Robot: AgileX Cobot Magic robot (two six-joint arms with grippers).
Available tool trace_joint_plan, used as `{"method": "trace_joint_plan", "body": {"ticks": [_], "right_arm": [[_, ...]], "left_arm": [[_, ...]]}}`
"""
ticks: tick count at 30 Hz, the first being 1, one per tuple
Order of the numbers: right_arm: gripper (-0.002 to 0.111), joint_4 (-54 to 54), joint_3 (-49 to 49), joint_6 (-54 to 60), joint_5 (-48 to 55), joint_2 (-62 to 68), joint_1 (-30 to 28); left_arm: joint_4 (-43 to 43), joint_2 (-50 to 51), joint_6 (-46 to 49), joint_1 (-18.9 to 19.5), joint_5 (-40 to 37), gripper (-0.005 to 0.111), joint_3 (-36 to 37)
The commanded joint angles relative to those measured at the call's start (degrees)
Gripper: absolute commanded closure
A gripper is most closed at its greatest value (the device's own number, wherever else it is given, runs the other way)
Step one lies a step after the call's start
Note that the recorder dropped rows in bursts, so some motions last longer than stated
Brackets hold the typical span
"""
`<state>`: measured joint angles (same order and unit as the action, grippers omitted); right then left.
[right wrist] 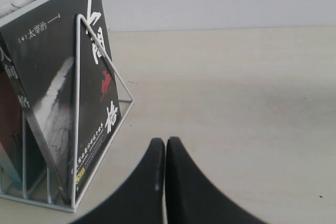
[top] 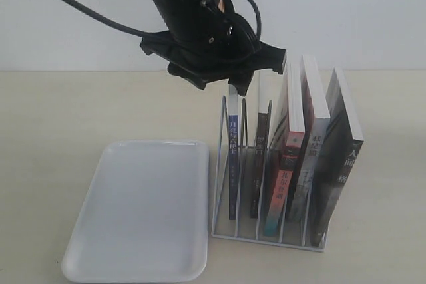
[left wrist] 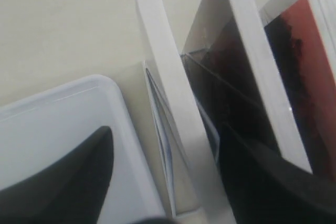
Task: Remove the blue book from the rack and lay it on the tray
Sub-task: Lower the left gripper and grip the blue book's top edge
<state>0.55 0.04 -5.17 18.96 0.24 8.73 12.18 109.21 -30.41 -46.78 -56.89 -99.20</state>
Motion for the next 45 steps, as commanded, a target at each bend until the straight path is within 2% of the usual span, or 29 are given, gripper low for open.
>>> {"method": "trace_joint_plan", "body": {"ticks": [1, 13, 22, 33, 43, 45], "right_arm": [[0.108, 0.2, 0.0, 0.0, -0.5, -0.2, -0.2], [0.108, 0.2, 0.0, 0.0, -0.5, -0.2, -0.2], [0.108, 0.2, 0.0, 0.0, -0.5, -0.2, -0.2], [0.108, 0.2, 0.0, 0.0, -0.5, -0.2, -0.2], [0.108, 0.2, 0.0, 0.0, -0.3, -0.2, -0.2], [0.108, 0.2, 0.0, 0.0, -0.3, -0.2, -0.2]], "left_arm": [[0.2, 0.1, 0.1, 0.0, -0.4, 0.050, -0.4], [-1.0, 0.2, 0.6, 0.0, -0.4, 0.050, -0.4], [-1.2, 0.3, 0.6, 0.0, -0.9, 0.057, -0.4], [-2.0, 2.6, 0.8, 0.0, -1.1, 0.057, -0.4], [-2.6, 2.2, 2.0, 0.0, -5.4, 0.058, -4.1], [-2.6, 2.2, 2.0, 0.0, -5.7, 0.061, -4.1]]}}
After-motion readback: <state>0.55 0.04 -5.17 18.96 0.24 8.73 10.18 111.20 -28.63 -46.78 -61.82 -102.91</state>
